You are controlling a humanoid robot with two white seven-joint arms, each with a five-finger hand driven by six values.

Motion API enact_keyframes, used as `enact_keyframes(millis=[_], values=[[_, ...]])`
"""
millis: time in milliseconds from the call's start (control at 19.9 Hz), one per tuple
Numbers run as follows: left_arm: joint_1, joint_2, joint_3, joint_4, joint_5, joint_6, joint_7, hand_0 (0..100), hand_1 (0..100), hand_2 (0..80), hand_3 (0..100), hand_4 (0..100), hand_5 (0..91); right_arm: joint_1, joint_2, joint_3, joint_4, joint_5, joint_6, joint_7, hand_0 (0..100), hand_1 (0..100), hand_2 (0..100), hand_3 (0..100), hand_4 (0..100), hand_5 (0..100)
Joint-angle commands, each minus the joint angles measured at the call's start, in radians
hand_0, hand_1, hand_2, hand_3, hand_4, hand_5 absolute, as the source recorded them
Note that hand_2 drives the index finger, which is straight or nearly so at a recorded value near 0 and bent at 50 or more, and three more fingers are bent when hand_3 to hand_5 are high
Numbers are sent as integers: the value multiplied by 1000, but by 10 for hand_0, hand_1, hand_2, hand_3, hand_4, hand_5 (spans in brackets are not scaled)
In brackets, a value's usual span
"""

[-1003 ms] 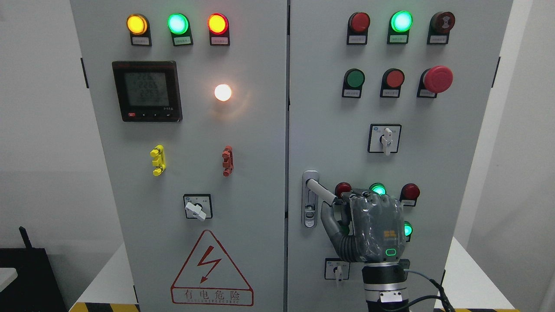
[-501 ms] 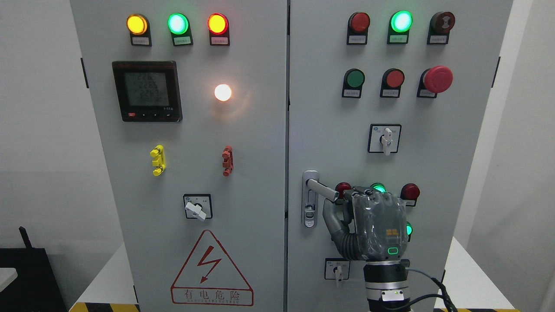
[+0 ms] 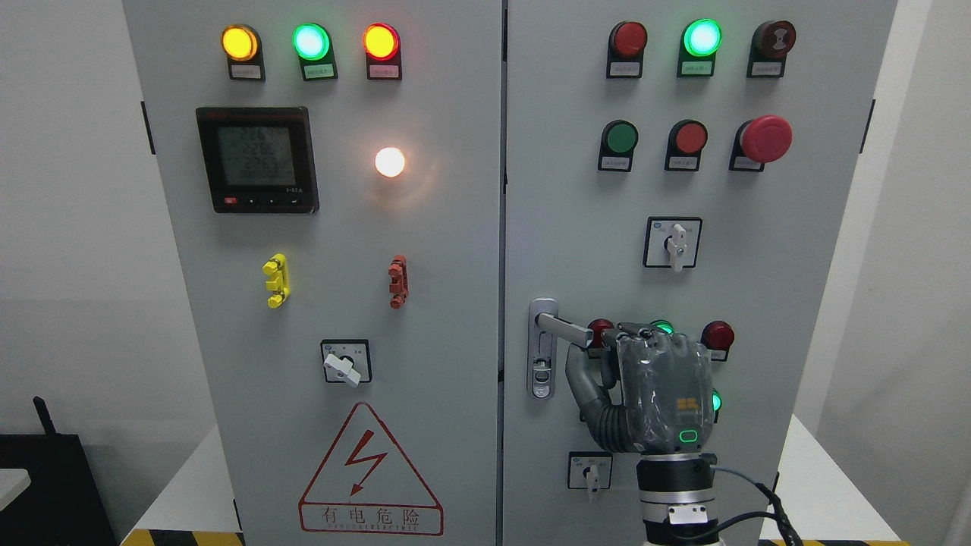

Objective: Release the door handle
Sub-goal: 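Rotate the handle down to horizontal with the right hand, then open the right hand fingers to release the handle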

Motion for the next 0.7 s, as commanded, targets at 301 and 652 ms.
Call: enact_keyframes(millis=[301, 652], values=[[0, 0, 0, -9, -28, 0, 1, 120, 389, 0, 0, 0, 0, 23, -22, 1, -2, -6, -4, -4, 586, 566, 975, 1000, 1000, 985], [0, 0, 0, -9, -28, 0, 1, 120, 389, 0, 0, 0, 0, 135, -122, 1, -74, -12, -10, -15, 575, 522, 928, 1000, 915, 957]])
